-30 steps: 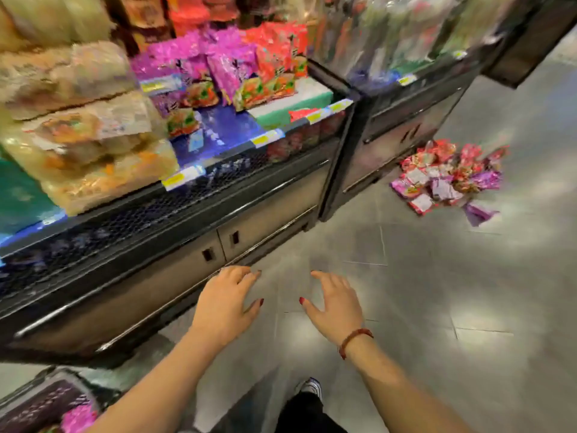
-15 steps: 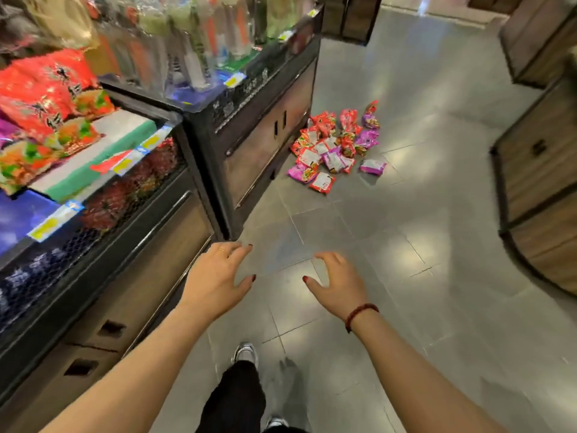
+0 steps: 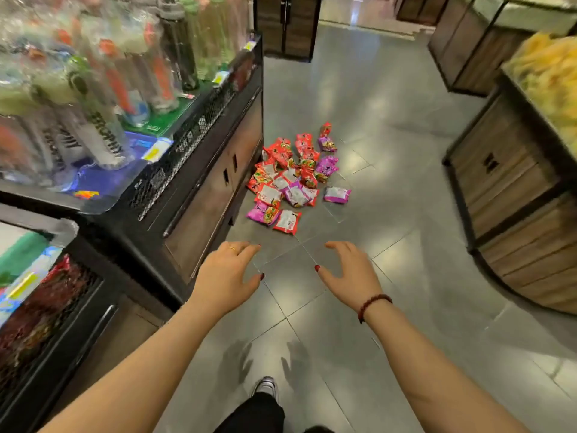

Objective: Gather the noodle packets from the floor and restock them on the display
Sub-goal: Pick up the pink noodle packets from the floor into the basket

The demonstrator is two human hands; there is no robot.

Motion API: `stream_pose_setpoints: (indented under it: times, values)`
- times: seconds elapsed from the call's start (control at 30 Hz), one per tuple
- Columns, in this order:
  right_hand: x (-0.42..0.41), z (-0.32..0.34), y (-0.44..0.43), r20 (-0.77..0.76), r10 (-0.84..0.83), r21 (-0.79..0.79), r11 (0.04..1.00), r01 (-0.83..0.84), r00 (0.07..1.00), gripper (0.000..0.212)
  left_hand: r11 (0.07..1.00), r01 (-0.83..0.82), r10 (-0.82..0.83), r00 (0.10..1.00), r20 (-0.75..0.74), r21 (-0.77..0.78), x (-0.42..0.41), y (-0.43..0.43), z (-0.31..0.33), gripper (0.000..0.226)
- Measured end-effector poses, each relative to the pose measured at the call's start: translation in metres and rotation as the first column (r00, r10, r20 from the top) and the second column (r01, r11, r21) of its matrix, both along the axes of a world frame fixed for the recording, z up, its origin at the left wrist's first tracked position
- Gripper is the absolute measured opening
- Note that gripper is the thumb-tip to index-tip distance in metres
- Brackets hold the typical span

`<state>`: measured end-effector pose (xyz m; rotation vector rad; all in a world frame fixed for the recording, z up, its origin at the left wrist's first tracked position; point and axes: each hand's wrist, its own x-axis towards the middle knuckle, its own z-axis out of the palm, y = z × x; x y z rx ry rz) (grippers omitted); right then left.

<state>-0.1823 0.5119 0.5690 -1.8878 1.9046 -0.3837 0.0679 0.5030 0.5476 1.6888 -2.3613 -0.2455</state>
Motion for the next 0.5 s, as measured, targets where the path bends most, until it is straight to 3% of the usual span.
stream_pose_setpoints:
  times: [0.5]
  values:
    - [-0.093, -0.026, -0.275, 0.047, -0.023, 0.046, 0.999, 0.021, 0.999, 0.051, 0.999, -0.046, 0.046, 0.999, -0.016, 0.021, -0.083, -0.273, -0.008, 0.056]
